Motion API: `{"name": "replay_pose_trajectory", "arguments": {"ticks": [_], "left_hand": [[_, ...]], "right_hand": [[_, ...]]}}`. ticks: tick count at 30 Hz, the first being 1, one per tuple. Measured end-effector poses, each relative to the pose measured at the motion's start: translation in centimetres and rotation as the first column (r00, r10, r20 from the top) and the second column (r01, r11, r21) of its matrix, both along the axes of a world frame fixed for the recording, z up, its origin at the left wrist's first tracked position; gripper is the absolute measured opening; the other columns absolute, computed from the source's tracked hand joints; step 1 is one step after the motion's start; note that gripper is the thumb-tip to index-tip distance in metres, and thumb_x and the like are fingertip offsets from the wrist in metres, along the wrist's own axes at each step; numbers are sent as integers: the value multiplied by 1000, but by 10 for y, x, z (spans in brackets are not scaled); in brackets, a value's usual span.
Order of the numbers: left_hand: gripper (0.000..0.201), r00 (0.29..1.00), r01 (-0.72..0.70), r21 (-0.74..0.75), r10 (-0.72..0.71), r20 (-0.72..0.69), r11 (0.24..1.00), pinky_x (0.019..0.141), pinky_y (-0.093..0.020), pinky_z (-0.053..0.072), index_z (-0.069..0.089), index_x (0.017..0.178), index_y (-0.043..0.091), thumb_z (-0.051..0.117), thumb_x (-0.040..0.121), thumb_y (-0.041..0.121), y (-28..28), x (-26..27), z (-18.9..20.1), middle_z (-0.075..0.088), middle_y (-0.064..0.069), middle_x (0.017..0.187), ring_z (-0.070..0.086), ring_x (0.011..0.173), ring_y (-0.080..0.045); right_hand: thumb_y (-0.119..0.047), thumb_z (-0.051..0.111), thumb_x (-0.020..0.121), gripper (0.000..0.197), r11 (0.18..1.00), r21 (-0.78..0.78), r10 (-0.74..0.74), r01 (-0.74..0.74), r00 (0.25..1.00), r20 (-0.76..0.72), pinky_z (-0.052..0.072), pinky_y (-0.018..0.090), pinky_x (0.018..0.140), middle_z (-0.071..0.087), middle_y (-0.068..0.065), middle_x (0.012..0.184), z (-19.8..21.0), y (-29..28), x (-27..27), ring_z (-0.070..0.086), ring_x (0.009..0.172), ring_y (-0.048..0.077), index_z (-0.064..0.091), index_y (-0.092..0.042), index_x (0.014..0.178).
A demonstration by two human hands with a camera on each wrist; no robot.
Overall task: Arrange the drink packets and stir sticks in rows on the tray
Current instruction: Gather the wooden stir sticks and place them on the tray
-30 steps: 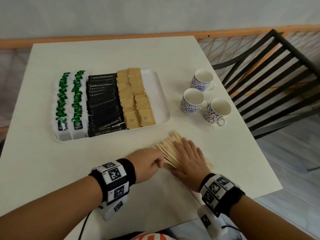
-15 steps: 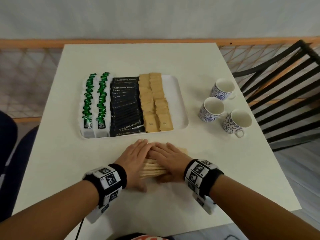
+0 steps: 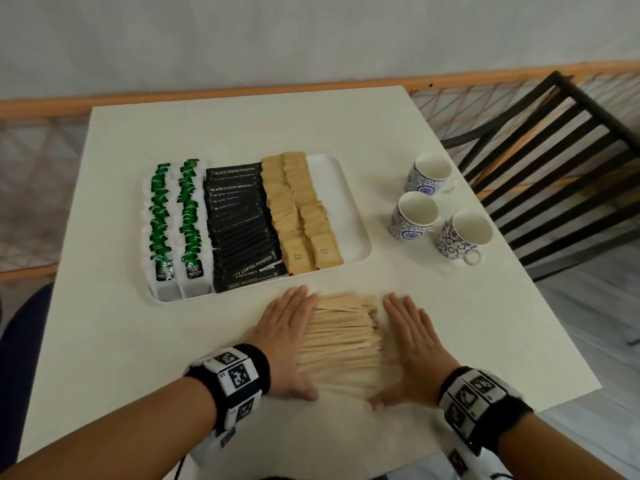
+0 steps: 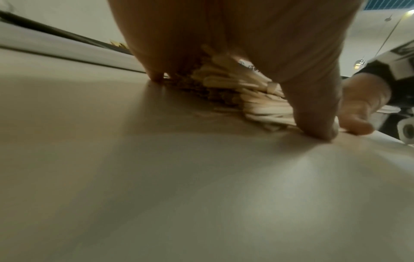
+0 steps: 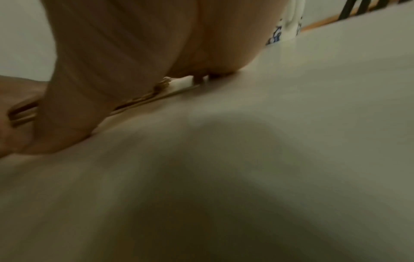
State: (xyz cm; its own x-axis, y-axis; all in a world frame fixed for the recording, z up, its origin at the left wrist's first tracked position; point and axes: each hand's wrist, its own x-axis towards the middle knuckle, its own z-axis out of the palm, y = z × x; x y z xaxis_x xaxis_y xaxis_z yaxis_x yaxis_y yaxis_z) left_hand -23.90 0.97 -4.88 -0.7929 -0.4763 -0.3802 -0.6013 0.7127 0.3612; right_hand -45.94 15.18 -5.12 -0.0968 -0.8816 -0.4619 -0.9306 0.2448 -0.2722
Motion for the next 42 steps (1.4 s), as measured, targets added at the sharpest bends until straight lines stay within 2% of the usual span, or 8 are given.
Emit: {"name": "replay_pose_trajectory", "arguments": {"ticks": [9, 14, 18, 24, 31, 34, 38, 42], "left_hand": [[102, 994, -96, -13, 95, -49, 995, 111, -28, -16, -13, 150, 19, 56, 84, 57, 10, -15, -7, -21, -2, 157, -21, 145, -18], [101, 980, -193, 2, 193, -44, 981, 110, -29, -16, -12, 150, 19, 55, 85, 56, 16, -29, -6, -22, -3, 157, -21, 145, -20], [105, 978, -203, 0, 202, -52, 979, 111, -28, -14, -6, 151, 18, 60, 81, 59, 16, -38, -2, -13, -4, 159, -15, 146, -19], [135, 965, -256, -104, 261, 34, 961, 117, -32, 11, -6, 149, 25, 74, 50, 69, 10, -17, 7, 9, 2, 154, 10, 142, -19], [139, 904, -378, -105, 391, 171, 920, 104, -37, 38, -6, 148, 26, 76, 45, 71, 15, -1, 16, 12, 4, 146, 26, 128, -19], [140, 873, -468, -8, 464, 153, 884, 100, -38, 44, -5, 147, 27, 83, 44, 62, 18, -3, 17, 14, 4, 140, 29, 125, -19], [126, 862, -506, 90, 498, 99, 858, 96, -39, 48, 10, 143, 27, 88, 46, 47, 24, -13, 17, 16, 5, 132, 40, 118, -19], [117, 883, -467, 22, 464, 74, 884, 91, -37, 50, 14, 138, 27, 86, 48, 49, 23, -14, 24, 20, 5, 127, 39, 116, -17]], "right_hand": [[-79, 67, 42, 148, 994, -79, 81, -75, 994, 78, -18, 31, 113, -34, -4, 149, 0, -43, 6, -35, 137, 18, -28, -24, 142], [-69, 79, 47, 151, 987, -83, 142, -134, 985, 102, -15, 26, 113, -33, -5, 150, 6, -50, -13, -34, 138, 16, -34, -26, 138], [-63, 81, 51, 143, 966, -119, 242, -230, 965, 99, -9, 32, 118, -22, -2, 157, 10, -68, -13, -25, 142, 17, -24, -29, 143], [-71, 77, 48, 136, 916, -123, 383, -382, 924, -18, 2, 39, 116, -6, 3, 160, 11, -88, -4, -13, 146, 26, 1, -23, 152], [-84, 64, 44, 130, 899, -174, 395, -401, 916, -72, 16, 40, 115, 17, 1, 155, 7, -80, -7, 15, 143, 24, 14, -26, 150], [-90, 56, 39, 136, 920, -155, 352, -361, 932, -86, 16, 42, 116, 12, 1, 157, 2, -78, -9, 10, 144, 23, 7, -29, 150], [-82, 67, 43, 130, 906, -185, 380, -381, 924, -41, 20, 37, 113, 24, -5, 151, 5, -76, 0, 22, 138, 19, 15, -27, 150], [-85, 65, 40, 129, 887, -238, 391, -395, 918, -67, 22, 39, 111, 35, -2, 143, 6, -72, 2, 34, 130, 23, 23, -25, 147]]}}
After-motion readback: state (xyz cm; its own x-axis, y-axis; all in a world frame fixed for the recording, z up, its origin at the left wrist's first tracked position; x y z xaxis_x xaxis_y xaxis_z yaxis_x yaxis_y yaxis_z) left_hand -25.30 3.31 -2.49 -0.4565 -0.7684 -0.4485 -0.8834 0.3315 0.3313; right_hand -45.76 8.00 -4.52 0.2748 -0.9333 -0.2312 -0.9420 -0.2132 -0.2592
